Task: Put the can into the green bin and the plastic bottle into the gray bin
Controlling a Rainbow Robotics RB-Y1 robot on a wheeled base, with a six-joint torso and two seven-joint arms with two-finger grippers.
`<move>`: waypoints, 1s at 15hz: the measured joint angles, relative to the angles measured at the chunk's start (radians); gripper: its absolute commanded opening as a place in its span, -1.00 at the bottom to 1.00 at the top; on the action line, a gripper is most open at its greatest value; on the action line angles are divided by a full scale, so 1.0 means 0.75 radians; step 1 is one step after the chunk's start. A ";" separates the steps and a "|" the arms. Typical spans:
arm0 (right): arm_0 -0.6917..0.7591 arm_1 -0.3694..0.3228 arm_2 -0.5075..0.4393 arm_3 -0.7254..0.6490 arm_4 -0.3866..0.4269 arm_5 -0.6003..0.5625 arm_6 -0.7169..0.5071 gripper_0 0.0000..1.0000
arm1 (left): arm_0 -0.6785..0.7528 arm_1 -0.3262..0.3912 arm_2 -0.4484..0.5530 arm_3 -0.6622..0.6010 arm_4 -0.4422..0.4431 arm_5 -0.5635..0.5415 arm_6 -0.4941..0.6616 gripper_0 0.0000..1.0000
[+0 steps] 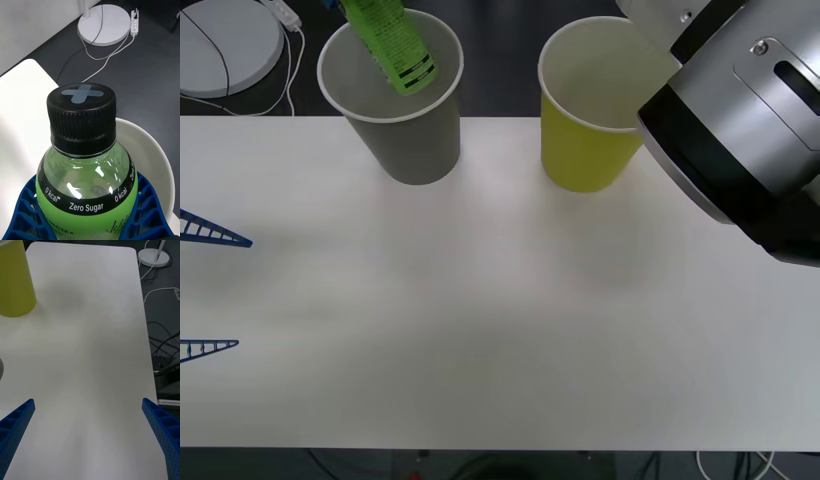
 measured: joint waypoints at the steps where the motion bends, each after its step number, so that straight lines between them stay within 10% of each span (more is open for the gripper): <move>1: -0.001 0.002 0.001 0.004 -0.001 0.009 0.000 0.14 | 0.000 0.000 0.000 0.000 0.000 0.000 0.000 1.00; 2: -0.002 0.003 0.001 0.004 -0.001 0.015 0.000 0.89 | 0.000 0.000 0.000 0.000 0.000 0.000 0.000 1.00; 3: -0.002 0.003 0.001 0.005 -0.003 0.023 0.000 1.00 | 0.000 0.000 0.000 0.000 0.000 0.000 0.000 1.00; 15: 0.000 0.004 0.001 0.008 -0.048 0.066 0.003 1.00 | 0.000 0.000 0.000 0.000 0.000 0.000 0.000 1.00</move>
